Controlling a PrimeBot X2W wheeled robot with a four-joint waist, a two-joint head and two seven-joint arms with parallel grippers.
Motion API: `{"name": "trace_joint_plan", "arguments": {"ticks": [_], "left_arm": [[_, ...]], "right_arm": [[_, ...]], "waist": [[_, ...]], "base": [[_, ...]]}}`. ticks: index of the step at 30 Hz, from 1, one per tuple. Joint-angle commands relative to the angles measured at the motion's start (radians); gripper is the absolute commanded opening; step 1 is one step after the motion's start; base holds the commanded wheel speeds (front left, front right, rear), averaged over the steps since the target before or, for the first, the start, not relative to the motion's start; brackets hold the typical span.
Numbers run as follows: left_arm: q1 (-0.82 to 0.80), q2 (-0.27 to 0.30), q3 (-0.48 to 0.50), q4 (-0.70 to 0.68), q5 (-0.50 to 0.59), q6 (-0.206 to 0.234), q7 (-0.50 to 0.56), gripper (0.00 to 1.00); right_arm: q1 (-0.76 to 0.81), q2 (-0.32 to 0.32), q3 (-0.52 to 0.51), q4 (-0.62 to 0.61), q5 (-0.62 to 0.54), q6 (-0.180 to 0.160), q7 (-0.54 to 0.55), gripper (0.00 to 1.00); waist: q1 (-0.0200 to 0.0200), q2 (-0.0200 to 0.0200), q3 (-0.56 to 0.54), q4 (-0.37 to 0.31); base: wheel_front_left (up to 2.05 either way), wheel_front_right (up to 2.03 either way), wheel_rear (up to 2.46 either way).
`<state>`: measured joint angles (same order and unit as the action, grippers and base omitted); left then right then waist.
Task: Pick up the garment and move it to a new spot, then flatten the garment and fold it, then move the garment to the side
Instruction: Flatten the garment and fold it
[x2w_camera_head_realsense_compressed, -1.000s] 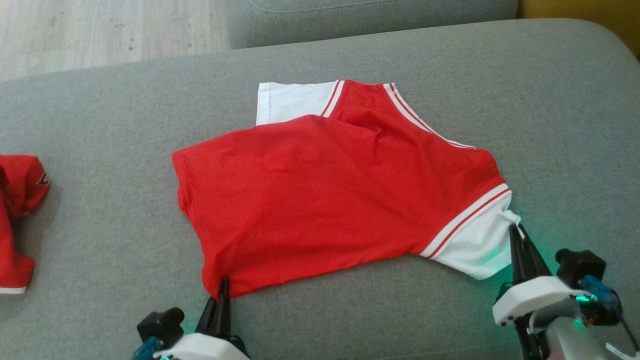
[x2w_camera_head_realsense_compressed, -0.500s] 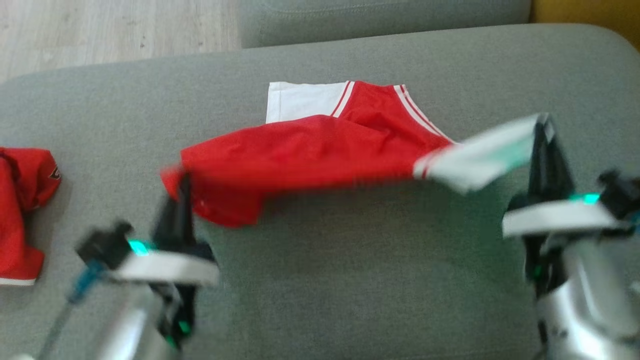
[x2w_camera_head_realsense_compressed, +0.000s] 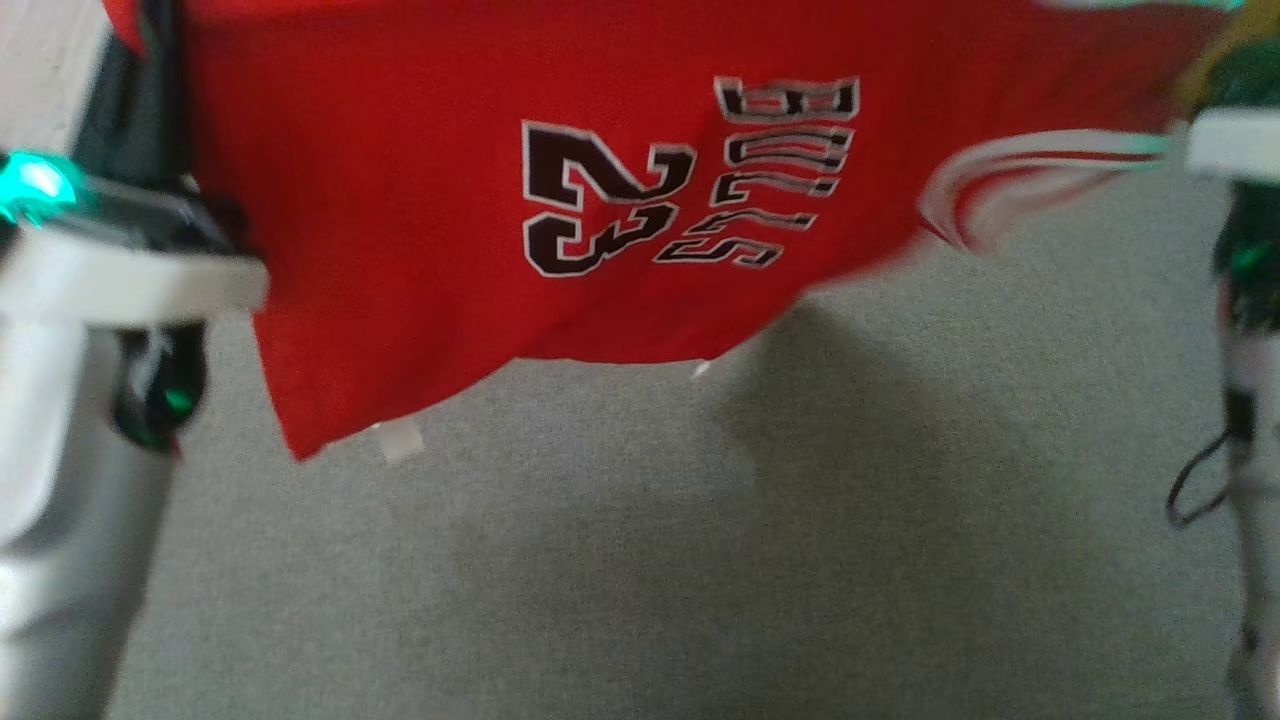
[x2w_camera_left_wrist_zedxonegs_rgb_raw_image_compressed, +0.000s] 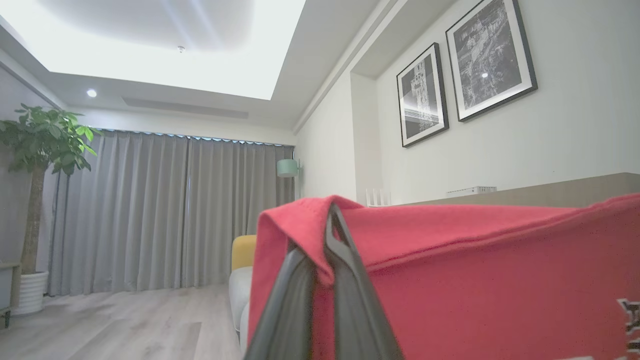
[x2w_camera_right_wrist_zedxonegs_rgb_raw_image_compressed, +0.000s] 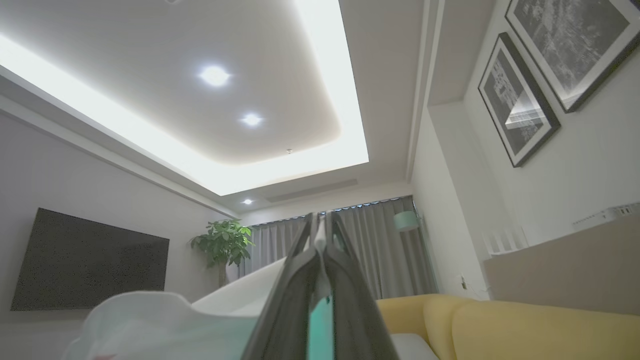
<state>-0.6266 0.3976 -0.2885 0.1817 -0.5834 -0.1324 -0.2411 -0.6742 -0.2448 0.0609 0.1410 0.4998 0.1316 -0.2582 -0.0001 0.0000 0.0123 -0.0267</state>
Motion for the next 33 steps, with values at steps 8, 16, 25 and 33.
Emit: {"name": "trace_joint_plan", "arguments": {"ticks": [8, 16, 25, 33], "left_arm": [[-0.186, 0.069, 0.042, 0.012, -0.024, 0.028, 0.131, 0.0], [-0.327, 0.003, 0.061, 0.18, -0.061, 0.049, 0.114, 0.0], [-0.563, -0.033, 0.083, 0.344, 0.008, 0.033, -0.014, 0.0], [-0.453, -0.102, 0.153, 0.458, -0.027, 0.007, -0.02, 0.0]], "right_arm": [[-0.263, -0.048, 0.068, 0.046, 0.006, -0.001, 0.083, 0.0], [-0.49, -0.016, 0.13, 0.288, -0.081, -0.001, 0.047, 0.0], [-0.725, 0.023, -0.036, 0.4, -0.241, -0.001, -0.003, 0.0], [-0.541, 0.091, -0.051, 0.372, -0.214, -0.001, -0.003, 0.0]], "waist": [[0.0001, 0.0, 0.05, 0.009], [0.0001, 0.0, 0.198, 0.007], [0.0001, 0.0, 0.304, -0.008], [0.0001, 0.0, 0.342, -0.043]], "base": [[0.0, 0.0, 0.0], [0.0, 0.0, 0.0], [0.0, 0.0, 0.0], [0.0, 0.0, 0.0]]}}
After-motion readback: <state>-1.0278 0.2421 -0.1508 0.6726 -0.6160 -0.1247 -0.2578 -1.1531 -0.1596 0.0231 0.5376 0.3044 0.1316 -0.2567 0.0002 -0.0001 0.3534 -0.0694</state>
